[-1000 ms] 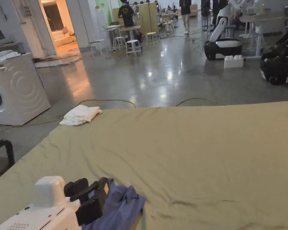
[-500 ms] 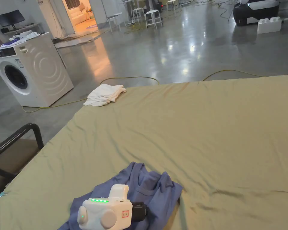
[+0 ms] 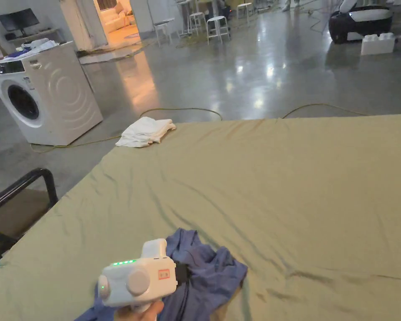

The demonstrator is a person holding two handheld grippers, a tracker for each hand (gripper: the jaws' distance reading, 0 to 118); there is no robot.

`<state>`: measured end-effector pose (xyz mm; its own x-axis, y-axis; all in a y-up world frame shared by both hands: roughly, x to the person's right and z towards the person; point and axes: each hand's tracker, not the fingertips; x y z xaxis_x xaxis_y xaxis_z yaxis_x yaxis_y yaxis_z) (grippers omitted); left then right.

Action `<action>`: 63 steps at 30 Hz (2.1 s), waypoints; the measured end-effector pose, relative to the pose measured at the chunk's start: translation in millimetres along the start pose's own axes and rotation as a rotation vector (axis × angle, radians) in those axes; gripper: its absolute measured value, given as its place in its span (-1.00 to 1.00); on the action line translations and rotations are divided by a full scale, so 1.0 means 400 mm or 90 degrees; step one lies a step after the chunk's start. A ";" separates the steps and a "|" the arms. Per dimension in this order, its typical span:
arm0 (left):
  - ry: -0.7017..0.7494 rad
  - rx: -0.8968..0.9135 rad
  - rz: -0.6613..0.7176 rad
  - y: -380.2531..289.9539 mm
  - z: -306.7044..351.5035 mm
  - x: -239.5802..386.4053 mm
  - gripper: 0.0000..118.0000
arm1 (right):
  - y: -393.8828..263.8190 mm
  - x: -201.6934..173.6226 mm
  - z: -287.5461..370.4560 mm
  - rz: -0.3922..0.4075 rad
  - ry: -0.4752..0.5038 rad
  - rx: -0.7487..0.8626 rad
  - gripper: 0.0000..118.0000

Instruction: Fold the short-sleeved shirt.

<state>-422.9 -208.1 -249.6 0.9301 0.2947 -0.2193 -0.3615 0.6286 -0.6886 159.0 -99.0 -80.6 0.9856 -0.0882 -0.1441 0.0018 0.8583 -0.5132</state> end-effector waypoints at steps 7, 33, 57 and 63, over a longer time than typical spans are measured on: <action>-0.220 0.098 -0.024 0.079 0.104 0.304 -0.90 | -0.023 0.035 0.090 -0.046 0.007 0.022 -0.99; -0.469 -0.031 -0.270 -0.435 0.135 0.901 0.38 | -0.048 0.166 0.192 -0.093 -0.057 0.115 -0.96; -0.001 0.496 -0.216 -0.322 0.877 0.480 -1.00 | 0.098 -0.010 0.229 0.006 0.004 0.243 -0.98; -0.012 0.498 -0.205 -0.304 0.885 0.480 -1.00 | 0.091 -0.012 0.223 0.006 -0.009 0.246 -0.99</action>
<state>-223.5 26.9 36.8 0.9966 0.0237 -0.0787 -0.0266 0.9990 -0.0366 169.4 -22.2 -23.1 0.9881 -0.0743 -0.1349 0.0530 0.9865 -0.1552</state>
